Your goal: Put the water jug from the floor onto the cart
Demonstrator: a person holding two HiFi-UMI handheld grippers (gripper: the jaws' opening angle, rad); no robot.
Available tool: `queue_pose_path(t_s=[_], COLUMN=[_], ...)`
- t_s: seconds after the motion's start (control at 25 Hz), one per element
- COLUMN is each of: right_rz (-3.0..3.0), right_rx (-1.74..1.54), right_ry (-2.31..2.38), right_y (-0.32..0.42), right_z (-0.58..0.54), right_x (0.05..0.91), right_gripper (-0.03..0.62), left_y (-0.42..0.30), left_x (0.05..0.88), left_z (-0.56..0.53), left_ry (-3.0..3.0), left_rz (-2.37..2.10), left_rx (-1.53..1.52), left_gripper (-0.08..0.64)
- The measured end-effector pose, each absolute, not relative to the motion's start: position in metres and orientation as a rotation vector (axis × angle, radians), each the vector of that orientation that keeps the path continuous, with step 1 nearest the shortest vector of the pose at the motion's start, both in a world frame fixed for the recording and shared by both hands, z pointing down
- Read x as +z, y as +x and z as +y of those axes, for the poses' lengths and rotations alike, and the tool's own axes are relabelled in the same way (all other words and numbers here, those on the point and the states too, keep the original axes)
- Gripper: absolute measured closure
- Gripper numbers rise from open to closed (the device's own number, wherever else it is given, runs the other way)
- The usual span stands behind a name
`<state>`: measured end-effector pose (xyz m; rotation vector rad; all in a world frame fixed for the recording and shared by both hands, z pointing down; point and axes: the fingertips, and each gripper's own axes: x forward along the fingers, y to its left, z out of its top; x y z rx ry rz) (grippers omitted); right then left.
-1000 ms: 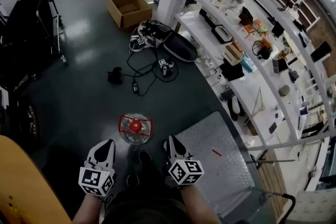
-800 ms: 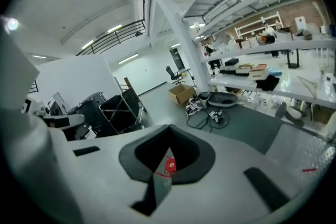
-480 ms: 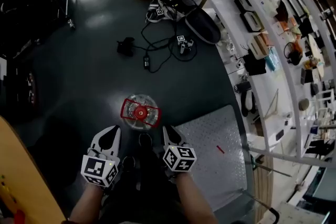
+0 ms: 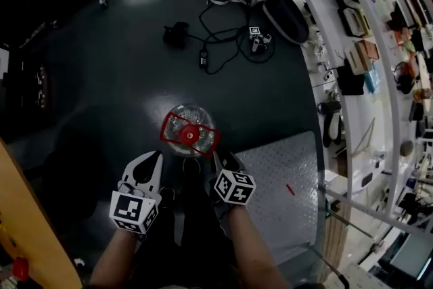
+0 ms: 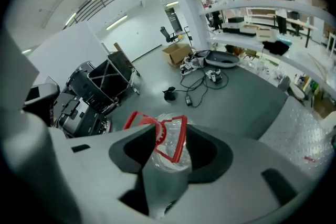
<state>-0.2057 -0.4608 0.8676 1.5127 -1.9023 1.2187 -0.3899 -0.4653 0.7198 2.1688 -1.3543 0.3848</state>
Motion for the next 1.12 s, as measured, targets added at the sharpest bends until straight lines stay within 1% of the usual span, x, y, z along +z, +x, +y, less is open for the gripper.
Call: queue_pose_path(t_s=[0.16, 0.44, 0.64, 0.68, 0.72, 0.76, 0.96, 1.12], right_rz=[-1.818, -1.713, -1.710, -1.707, -1.704, -1.701, -1.685, -1.689], right_rx=[1.285, 1.334, 1.347, 1.333, 1.318, 1.308, 1.335, 1.357], right_ry=[1.467, 1.450, 1.347, 1.341, 1.343, 1.352, 1.420, 1.424], right_y=[-0.210, -0.207, -0.217, -0.217, -0.217, -0.218, -0.222, -0.228], right_z=[-0.461, -0.479, -0.480, -0.479, -0.479, -0.480, -0.487, -0.488], right_x=[0.908, 0.959, 0.974, 0.975, 0.975, 0.974, 0.967, 0.957], right_gripper=[0.426, 0.428, 0.431, 0.456, 0.508, 0.522, 0.549, 0.551], left_y=[-0.391, -0.381, -0.381, -0.381, -0.381, -0.382, -0.390, -0.395], left_x=[0.744, 0.770, 0.775, 0.775, 0.775, 0.776, 0.776, 0.768], left_z=[-0.469, -0.474, -0.473, -0.473, -0.472, -0.471, -0.468, -0.466], left_ry=[2.133, 2.101, 2.087, 2.084, 2.083, 2.082, 2.085, 2.096], left_rz=[-1.360, -1.353, -1.344, -1.343, -1.341, -1.339, -1.330, -1.333], left_rx=[0.401, 0.413, 0.419, 0.418, 0.418, 0.419, 0.427, 0.427], left_gripper=[0.555, 0.555, 0.555, 0.555, 0.555, 0.555, 0.555, 0.555])
